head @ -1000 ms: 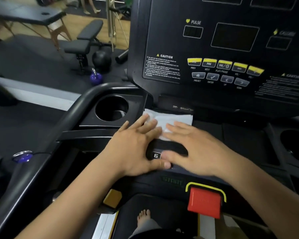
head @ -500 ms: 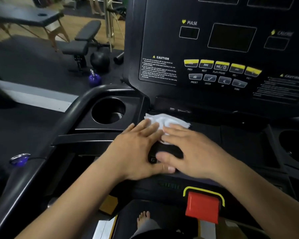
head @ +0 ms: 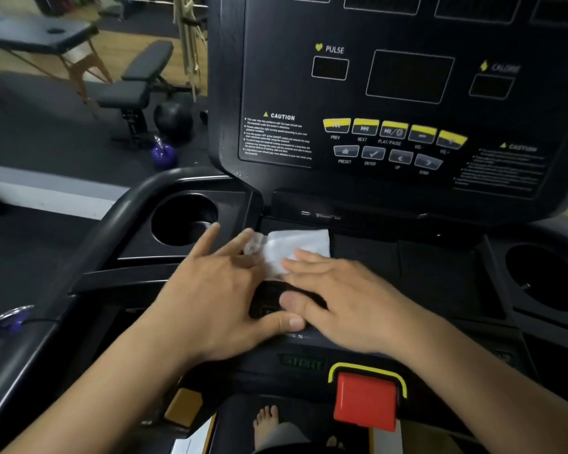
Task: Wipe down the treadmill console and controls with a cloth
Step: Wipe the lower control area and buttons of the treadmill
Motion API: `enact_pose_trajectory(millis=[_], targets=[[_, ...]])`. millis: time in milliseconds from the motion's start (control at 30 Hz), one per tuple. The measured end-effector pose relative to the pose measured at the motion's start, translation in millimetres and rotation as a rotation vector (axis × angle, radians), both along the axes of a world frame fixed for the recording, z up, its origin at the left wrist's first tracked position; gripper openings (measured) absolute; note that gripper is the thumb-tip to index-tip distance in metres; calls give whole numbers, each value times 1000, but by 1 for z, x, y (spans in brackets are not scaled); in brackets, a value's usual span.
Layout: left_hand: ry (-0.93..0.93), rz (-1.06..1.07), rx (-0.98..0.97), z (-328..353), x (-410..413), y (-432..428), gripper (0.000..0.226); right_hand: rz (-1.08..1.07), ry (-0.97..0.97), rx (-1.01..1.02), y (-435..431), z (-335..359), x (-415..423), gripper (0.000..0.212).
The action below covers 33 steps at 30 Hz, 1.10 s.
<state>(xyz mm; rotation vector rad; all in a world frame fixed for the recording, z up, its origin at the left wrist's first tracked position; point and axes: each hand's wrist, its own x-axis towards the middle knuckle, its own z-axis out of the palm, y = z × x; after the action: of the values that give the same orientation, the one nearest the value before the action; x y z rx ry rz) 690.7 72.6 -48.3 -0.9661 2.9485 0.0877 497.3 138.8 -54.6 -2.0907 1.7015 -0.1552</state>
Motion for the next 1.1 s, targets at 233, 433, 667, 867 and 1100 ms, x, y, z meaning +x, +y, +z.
enact_pose_trajectory(millis=[233, 433, 667, 867, 1100], targets=[[20, 4, 15, -15, -37, 8, 106, -68, 7, -63, 10, -2, -23, 73], [-33, 4, -34, -4, -30, 1, 95, -55, 42, -43, 3, 1, -2, 69], [1, 16, -4, -6, -43, 1, 94, -93, -79, -67, -9, -3, -15, 57], [-29, 10, 2, -3, -30, 10, 83, -42, -55, -43, 16, -4, -10, 67], [18, 50, 28, -8, -55, -10, 86, -134, -28, -61, -18, -3, -10, 58]])
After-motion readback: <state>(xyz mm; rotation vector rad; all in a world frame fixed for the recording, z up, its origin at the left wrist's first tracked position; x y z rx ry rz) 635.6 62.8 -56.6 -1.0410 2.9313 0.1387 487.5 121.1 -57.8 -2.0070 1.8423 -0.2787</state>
